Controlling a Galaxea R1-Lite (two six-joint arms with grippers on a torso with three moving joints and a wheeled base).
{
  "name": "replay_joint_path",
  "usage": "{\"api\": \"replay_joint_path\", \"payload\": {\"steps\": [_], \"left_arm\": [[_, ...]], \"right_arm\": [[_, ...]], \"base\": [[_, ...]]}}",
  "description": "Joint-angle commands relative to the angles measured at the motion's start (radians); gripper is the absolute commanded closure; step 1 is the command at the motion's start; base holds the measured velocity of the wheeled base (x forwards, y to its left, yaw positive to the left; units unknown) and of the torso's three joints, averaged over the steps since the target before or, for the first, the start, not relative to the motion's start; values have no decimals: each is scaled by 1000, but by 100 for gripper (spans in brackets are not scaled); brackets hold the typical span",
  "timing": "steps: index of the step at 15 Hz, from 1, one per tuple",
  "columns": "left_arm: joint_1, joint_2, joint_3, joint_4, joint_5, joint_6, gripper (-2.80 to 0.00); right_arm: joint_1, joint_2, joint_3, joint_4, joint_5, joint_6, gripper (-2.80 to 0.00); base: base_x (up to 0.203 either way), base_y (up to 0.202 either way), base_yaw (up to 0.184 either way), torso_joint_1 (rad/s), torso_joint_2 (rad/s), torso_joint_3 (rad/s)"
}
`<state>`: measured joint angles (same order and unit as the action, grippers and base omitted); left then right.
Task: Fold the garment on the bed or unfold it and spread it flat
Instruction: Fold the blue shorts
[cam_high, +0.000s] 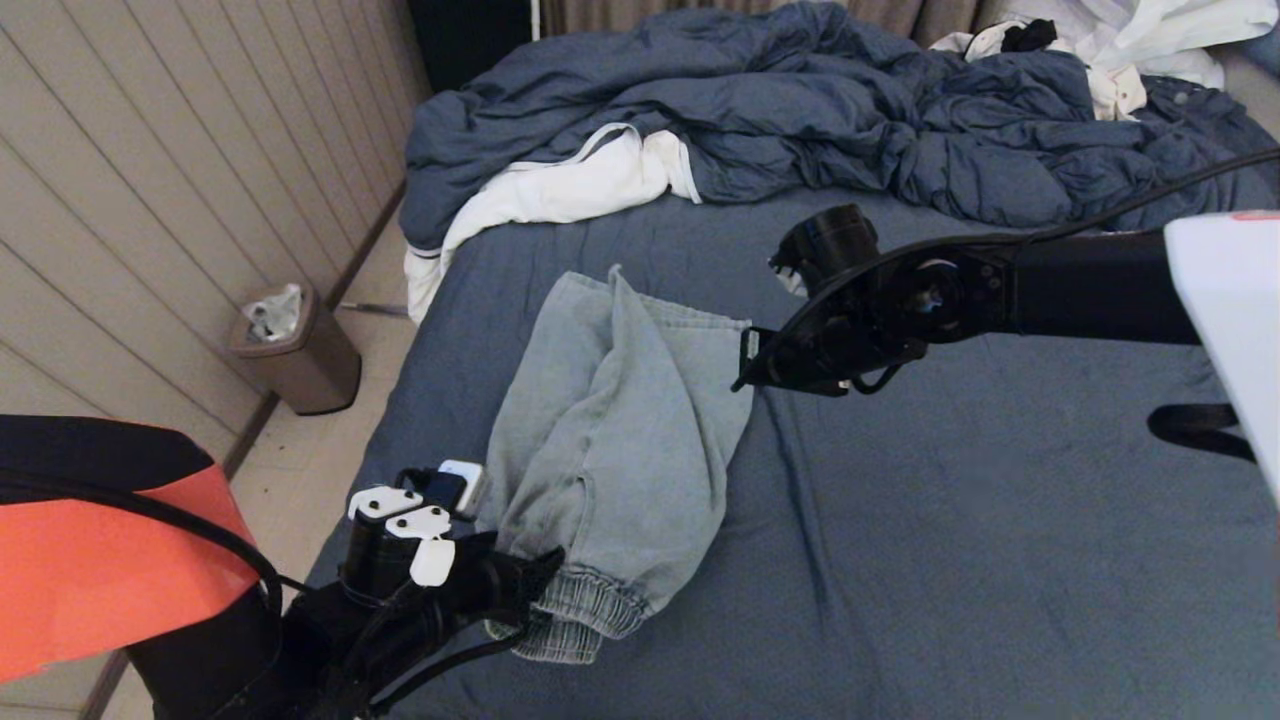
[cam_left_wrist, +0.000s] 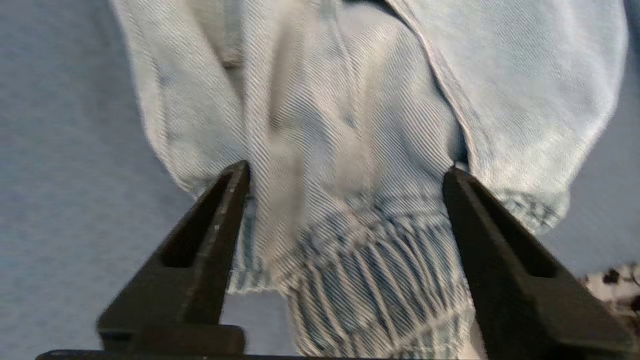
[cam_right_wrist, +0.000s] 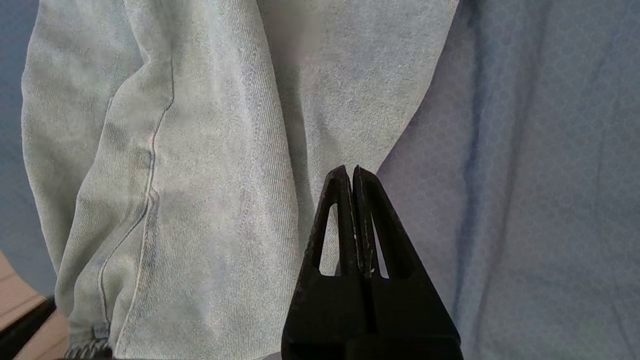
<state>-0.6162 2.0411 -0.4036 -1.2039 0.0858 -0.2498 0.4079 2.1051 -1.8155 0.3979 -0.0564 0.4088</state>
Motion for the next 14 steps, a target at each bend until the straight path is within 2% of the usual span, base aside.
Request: {"api": "replay_joint_path", "payload": {"steps": [1,7,14], "left_arm": [[1,-3,5,-22,5,0,-280],[-7,-10,17,-28,5,1,-280],[-66,-19,74,-35,5,7,-280]], "right_arm": [[0,0,1,2,0,2,0],[0,7,1,1,0,4,0],[1,10,0,1,0,5,0]], "base": [[0,0,0,0,0,0],[0,0,0,0,0,0],[0,0,0,0,0,0]]}}
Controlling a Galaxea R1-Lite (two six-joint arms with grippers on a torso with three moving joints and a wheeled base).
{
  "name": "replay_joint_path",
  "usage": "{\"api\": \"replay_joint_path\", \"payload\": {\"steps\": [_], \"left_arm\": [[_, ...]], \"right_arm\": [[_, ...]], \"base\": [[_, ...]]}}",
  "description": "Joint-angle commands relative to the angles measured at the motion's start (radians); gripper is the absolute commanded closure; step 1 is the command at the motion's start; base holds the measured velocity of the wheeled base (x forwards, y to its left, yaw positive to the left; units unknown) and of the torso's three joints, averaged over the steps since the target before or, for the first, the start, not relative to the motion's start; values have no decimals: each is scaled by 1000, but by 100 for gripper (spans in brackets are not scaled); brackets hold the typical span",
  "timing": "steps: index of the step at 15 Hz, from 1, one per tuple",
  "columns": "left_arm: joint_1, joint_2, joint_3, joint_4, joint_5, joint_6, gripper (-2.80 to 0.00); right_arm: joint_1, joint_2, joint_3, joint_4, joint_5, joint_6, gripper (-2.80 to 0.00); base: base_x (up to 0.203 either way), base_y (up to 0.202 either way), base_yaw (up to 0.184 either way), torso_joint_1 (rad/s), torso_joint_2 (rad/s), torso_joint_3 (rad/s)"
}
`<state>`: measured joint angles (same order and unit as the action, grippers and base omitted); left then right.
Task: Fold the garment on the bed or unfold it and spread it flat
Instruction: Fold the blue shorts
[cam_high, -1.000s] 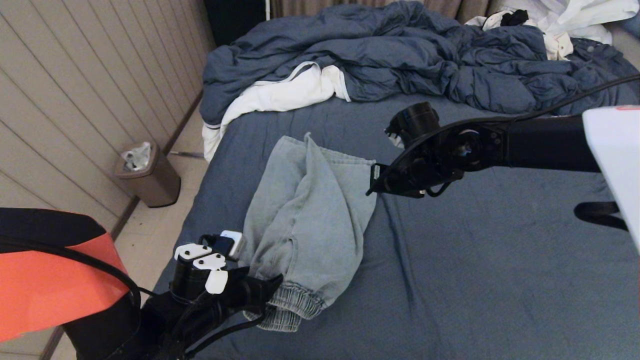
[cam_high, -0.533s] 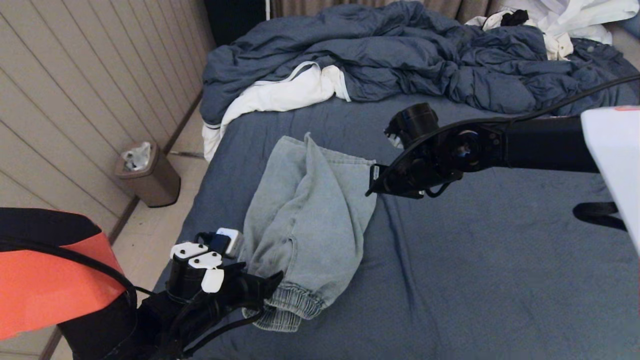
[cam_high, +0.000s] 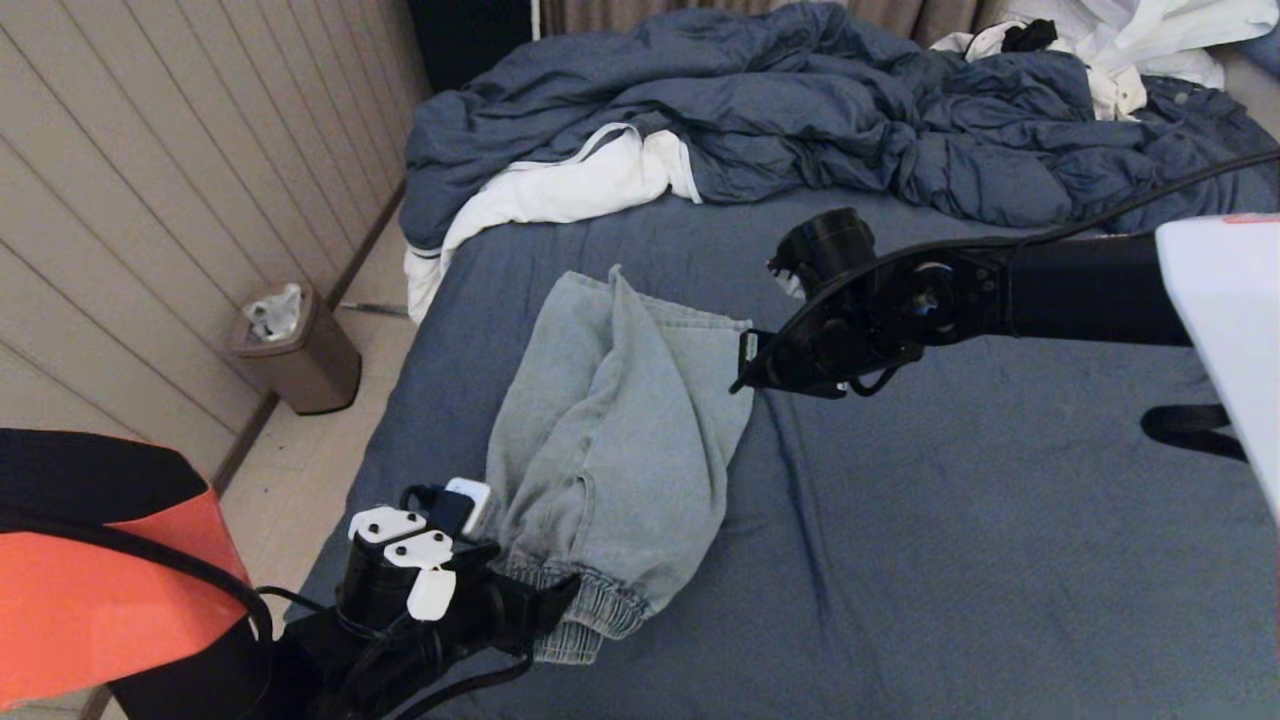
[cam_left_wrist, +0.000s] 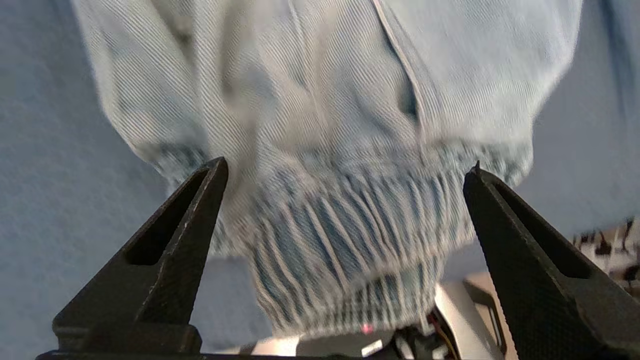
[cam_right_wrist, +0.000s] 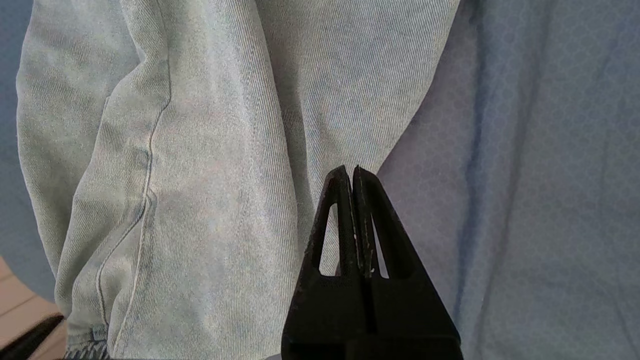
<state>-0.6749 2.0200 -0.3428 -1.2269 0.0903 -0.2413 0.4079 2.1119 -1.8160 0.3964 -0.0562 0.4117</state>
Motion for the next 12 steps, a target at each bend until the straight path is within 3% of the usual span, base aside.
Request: {"api": "replay_joint_path", "payload": {"steps": [1,5,9,10,12], "left_arm": [[-8,8,23,-20,0,0,-280],[-9,50,39,-36,-3,18,-280],[-9,126,38,-133,0,20,-280],[-9,126,38,-135,0,20,0],[-8,115,38,-143,0,19,0]], "right_arm": [[2,3,3,2,-1,2,0],[2,15,0,2,-1,2,0],[2,22,-5,2,-1,2,0],[1,22,-5,2,-1,2,0],[2,22,-5,2,-1,2,0]], "base": [[0,0,0,0,0,0],[0,0,0,0,0,0],[0,0,0,0,0,0],[0,0,0,0,0,0],[0,0,0,0,0,0]]}}
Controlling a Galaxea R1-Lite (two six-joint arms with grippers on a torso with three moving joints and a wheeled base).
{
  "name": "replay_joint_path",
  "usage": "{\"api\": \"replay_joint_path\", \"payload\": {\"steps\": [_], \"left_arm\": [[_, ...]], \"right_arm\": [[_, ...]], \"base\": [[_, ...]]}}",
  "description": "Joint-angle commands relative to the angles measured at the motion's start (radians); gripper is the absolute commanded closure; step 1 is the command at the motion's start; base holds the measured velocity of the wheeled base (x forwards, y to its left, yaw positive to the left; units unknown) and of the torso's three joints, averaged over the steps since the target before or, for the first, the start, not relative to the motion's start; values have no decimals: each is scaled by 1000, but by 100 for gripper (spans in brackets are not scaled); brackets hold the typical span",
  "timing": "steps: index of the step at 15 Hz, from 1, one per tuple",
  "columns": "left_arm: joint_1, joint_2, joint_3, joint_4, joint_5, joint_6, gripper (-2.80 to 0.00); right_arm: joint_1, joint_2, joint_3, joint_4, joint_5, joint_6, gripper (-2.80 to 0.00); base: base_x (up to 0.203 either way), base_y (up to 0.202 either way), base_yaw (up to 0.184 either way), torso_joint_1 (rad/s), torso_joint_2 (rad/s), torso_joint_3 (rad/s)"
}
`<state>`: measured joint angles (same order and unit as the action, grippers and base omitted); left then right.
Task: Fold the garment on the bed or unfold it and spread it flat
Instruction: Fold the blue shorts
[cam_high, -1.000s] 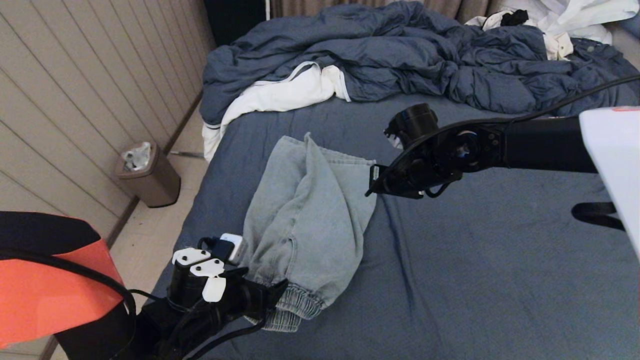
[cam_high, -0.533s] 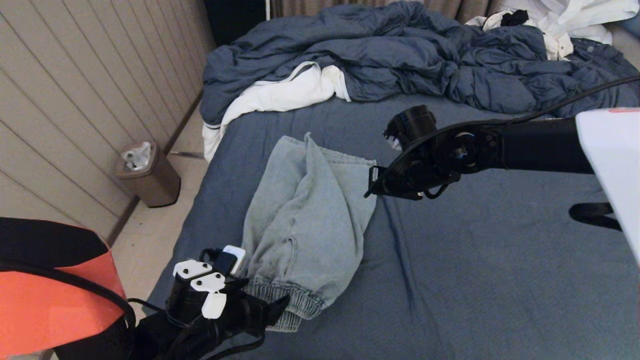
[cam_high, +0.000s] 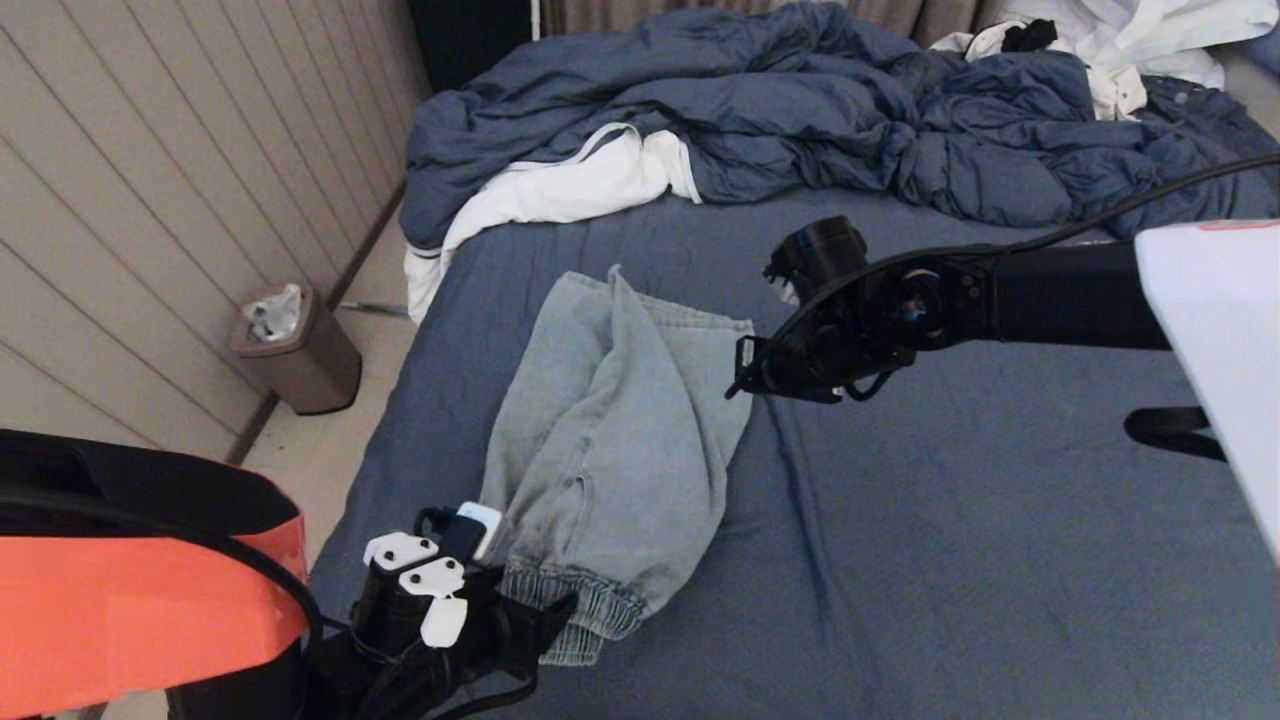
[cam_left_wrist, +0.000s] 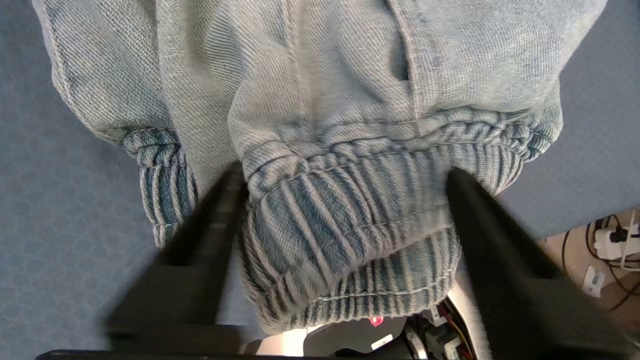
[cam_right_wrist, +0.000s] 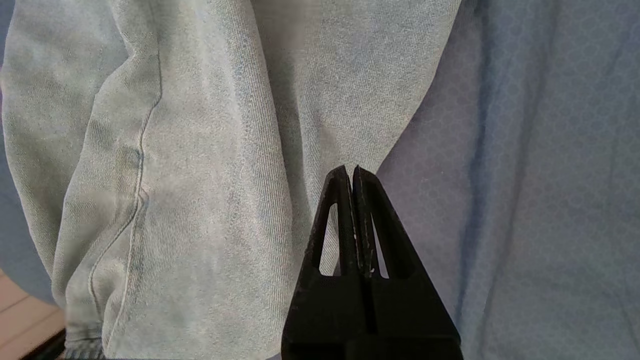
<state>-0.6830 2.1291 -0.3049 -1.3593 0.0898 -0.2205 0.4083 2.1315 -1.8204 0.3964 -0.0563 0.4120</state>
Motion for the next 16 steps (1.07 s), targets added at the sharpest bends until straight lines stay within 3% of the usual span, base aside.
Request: {"api": "replay_joint_path", "payload": {"steps": [1,12,16], "left_arm": [[0,4,1,-15,1,-2,0],[-34,-167,30,-19,92,11,0],[137,-177,-7,-22,79,52,0]], "right_arm": [[1,2,0,2,0,2,0],[1,2,3,2,-2,2,0],[1,10,-1,2,-2,2,0]], "base": [[0,0,0,0,0,0],[0,0,0,0,0,0],[0,0,0,0,0,0]]}}
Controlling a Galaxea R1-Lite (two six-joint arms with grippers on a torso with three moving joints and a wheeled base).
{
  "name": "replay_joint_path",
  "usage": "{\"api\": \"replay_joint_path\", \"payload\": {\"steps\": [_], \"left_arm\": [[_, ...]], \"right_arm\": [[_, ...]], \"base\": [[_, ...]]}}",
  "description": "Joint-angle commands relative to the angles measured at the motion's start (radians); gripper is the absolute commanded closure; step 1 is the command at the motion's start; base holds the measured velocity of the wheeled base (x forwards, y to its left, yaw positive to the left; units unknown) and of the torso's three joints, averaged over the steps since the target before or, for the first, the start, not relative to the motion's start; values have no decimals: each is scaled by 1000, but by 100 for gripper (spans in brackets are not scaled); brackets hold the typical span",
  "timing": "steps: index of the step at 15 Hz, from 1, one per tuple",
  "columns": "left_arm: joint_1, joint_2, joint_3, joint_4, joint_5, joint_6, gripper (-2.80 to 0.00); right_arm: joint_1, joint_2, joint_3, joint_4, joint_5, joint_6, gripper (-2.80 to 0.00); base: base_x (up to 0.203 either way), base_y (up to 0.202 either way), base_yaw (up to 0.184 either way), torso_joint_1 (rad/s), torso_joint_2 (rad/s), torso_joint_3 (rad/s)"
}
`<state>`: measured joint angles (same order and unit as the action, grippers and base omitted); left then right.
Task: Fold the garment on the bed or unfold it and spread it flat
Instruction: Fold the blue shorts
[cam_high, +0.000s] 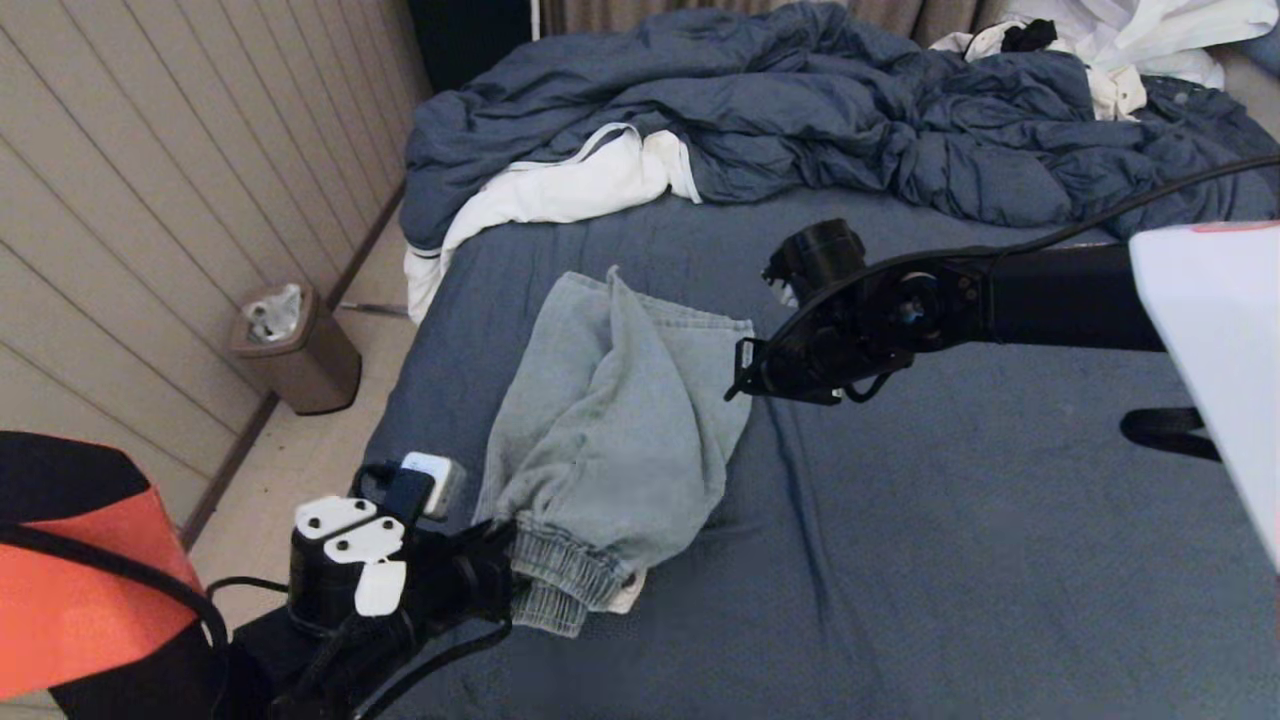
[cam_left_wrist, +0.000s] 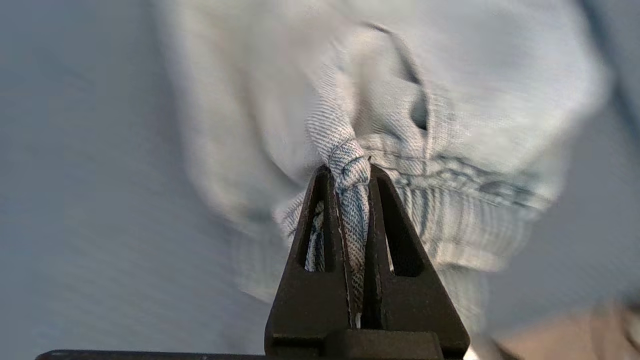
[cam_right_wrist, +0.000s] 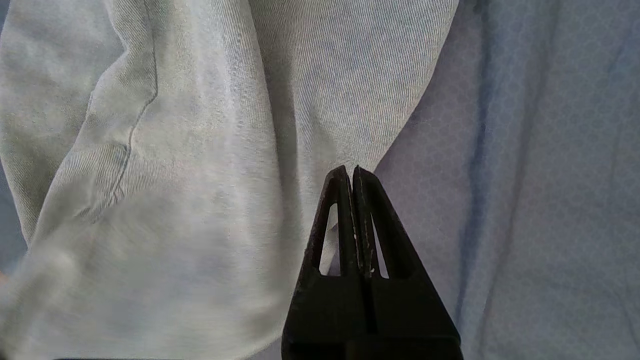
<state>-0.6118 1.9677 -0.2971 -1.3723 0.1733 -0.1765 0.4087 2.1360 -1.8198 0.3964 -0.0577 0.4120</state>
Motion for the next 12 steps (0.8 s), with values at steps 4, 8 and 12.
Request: {"api": "replay_joint_path", "payload": {"steps": [4,8,12], "left_arm": [[205,-1,-51,15,-119,33,0],[204,96,-50,1,-130,35,0],[204,211,-84,-51,-129,35,0]], "right_arm": [[1,13,-3,1,-1,2,0],[1,13,-3,1,-1,2,0],[2,13,-3,2,-1,2,0]], "base": [[0,0,0,0,0,0],[0,0,0,0,0,0],[0,0,0,0,0,0]]}}
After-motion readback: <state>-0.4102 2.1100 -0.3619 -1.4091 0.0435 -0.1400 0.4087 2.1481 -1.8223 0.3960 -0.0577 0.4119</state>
